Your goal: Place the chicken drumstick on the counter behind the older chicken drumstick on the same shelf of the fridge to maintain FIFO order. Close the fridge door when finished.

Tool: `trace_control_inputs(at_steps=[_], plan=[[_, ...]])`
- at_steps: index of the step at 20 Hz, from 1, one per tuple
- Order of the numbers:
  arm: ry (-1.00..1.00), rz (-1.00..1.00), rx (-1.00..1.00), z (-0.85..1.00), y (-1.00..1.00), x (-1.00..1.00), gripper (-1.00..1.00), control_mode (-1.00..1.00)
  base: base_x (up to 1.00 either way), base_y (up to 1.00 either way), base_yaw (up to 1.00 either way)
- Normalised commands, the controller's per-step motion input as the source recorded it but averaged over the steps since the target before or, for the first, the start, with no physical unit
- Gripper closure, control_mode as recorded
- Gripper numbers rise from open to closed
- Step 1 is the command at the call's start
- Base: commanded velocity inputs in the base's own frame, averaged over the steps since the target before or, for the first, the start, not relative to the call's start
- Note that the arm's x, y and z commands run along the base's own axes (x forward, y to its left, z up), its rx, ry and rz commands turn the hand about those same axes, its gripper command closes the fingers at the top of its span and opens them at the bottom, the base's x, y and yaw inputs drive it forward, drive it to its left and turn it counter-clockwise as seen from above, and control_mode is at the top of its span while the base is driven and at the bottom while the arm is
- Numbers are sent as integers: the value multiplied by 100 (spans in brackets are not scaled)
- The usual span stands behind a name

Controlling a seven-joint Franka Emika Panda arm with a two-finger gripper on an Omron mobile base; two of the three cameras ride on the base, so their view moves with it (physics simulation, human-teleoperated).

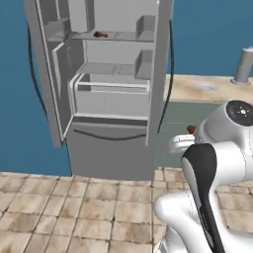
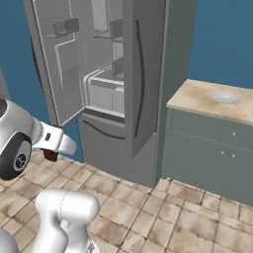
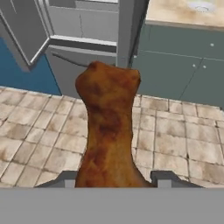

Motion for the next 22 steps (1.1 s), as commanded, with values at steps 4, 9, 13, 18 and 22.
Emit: trace_control_inputs(at_steps=[4, 9, 13, 18, 22], plan=[[0, 0, 0, 0, 0, 0, 100, 100, 19, 74, 33], [0, 0, 0, 0, 0, 0, 100, 100, 84, 35, -1], [0, 0, 0, 0, 0, 0, 100, 100, 89, 19, -20], [0, 0, 0, 0, 0, 0, 100, 100, 77, 13, -26], [0, 0, 0, 0, 0, 0, 100, 100, 82, 17, -28]])
